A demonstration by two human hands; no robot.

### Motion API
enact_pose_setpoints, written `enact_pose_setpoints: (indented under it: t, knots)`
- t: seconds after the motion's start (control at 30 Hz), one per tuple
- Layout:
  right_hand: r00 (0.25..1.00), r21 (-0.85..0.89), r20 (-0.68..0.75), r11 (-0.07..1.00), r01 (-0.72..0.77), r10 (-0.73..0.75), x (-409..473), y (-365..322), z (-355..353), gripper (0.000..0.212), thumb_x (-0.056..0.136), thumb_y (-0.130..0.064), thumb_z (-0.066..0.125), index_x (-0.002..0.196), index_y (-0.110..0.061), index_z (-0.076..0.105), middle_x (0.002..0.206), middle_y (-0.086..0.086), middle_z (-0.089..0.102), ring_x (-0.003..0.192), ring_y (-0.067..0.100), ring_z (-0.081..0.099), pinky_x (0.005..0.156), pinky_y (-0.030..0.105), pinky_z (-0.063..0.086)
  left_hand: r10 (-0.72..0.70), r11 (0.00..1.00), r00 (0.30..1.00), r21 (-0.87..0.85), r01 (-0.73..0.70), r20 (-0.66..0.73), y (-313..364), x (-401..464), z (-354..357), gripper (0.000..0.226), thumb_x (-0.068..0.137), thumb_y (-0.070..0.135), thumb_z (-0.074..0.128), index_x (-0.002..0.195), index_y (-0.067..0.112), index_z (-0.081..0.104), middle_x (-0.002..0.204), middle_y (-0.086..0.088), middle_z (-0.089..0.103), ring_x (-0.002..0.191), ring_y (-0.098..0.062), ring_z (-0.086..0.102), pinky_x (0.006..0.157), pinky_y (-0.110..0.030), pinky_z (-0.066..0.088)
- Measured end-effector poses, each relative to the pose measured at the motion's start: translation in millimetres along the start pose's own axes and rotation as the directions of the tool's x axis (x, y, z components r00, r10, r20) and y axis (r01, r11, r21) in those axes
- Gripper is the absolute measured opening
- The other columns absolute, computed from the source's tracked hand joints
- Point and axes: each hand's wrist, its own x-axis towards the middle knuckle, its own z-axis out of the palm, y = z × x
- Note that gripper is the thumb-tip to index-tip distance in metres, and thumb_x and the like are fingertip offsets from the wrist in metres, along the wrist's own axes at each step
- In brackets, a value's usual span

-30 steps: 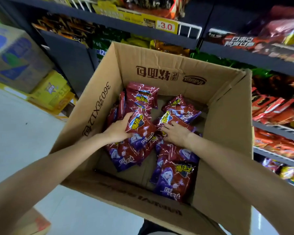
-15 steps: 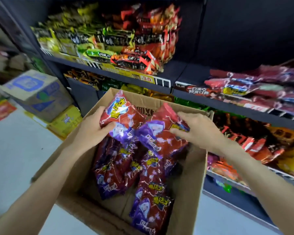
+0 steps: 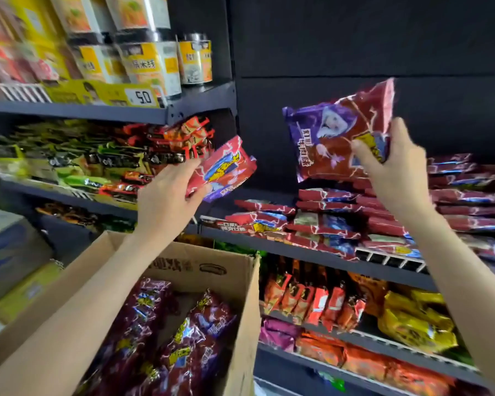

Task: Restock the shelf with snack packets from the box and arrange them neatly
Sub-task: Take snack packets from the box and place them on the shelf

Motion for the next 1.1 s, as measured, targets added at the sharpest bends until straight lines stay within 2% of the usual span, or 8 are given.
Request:
enact_pose_setpoints:
  t: [0.17,0.3,0.37,0.5,0.63,0.87,1.0,1.1]
  knots:
    - [0.939,-0.481,0.176,0.807,0.343,-0.294,51,44,37,0.027,0.091,-0.028,0.059,0.101,-0.005,0.049,0.077,0.01,0.063,0.06,0.034,0.062,0.051,0.031,0.034,-0.013,0.998,1.0,-0.067,0.014,0.02,19,51,45,0.046,0.083,0.027,0.07,0.122,0.009,0.055,0.097,-0.014,0.068,0.084,-0.033,0.065,0.058,-0.034,0.046]
    - [0.839,-0.671,0.472,0.507,0.541,-0.271,66,75,72,0.035,0.068,-0.012,0.078,0.095,-0.01,0.056,0.066,0.0,0.061,0.047,0.022,0.06,0.042,0.02,0.024,-0.136,0.974,0.991,-0.183,0.137,0.017,23,74,80,0.042,0.085,0.024,0.067,0.122,0.011,0.052,0.102,-0.01,0.069,0.089,-0.033,0.064,0.069,-0.036,0.045]
    - [0.77,-0.662,0.615,0.421,0.62,-0.169,71,86,81,0.04,0.079,-0.01,0.067,0.116,-0.012,0.051,0.086,0.0,0.065,0.069,0.022,0.068,0.049,0.024,0.03,-0.192,0.95,0.981,-0.247,0.191,0.02,28,84,96,0.04,0.086,0.024,0.066,0.122,0.013,0.051,0.103,-0.008,0.068,0.091,-0.032,0.063,0.07,-0.033,0.042]
    - [0.665,-0.611,0.731,0.581,0.538,0.152,77,105,83,0.04,0.093,-0.023,0.053,0.131,-0.018,0.044,0.119,0.008,0.06,0.106,0.031,0.06,0.071,0.033,0.041,-0.134,0.931,0.984,-0.324,0.166,0.118,44,113,134,0.037,0.088,0.027,0.064,0.119,0.015,0.048,0.108,-0.004,0.067,0.093,-0.025,0.064,0.07,-0.028,0.045]
    - [0.531,-0.501,0.821,0.71,0.494,0.21,79,118,67,0.049,0.095,-0.033,0.05,0.141,-0.024,0.038,0.135,0.006,0.049,0.119,0.028,0.051,0.088,0.037,0.045,0.006,0.929,0.973,-0.36,0.08,0.232,79,143,172,0.035,0.089,0.028,0.062,0.118,0.016,0.046,0.112,-0.003,0.066,0.095,-0.022,0.064,0.073,-0.033,0.051]
    - [0.629,-0.453,0.775,0.747,0.487,0.061,72,124,57,0.042,0.096,-0.035,0.049,0.138,-0.029,0.045,0.134,0.0,0.052,0.118,0.024,0.053,0.093,0.04,0.046,0.37,0.861,0.793,-0.499,-0.097,0.484,114,165,226,0.029,0.091,0.029,0.06,0.118,0.026,0.051,0.107,0.001,0.066,0.093,-0.019,0.063,0.077,-0.038,0.051]
    - [0.637,-0.418,0.77,0.782,0.462,0.036,70,122,60,0.038,0.098,-0.033,0.046,0.135,-0.027,0.048,0.13,0.002,0.057,0.115,0.026,0.056,0.09,0.038,0.045,0.423,0.811,0.576,-0.576,0.105,0.7,130,164,239,0.029,0.098,0.037,0.045,0.124,0.029,0.054,0.123,0.005,0.059,0.108,-0.011,0.055,0.091,-0.029,0.044]
    - [0.691,-0.495,0.723,0.708,0.503,0.015,69,124,65,0.035,0.098,-0.03,0.045,0.132,-0.025,0.052,0.126,0.003,0.059,0.113,0.026,0.056,0.094,0.038,0.045,0.354,0.819,0.541,-0.532,0.214,0.763,132,163,247,0.033,0.099,0.038,0.041,0.128,0.028,0.051,0.129,0.001,0.055,0.116,-0.016,0.052,0.099,-0.033,0.041]
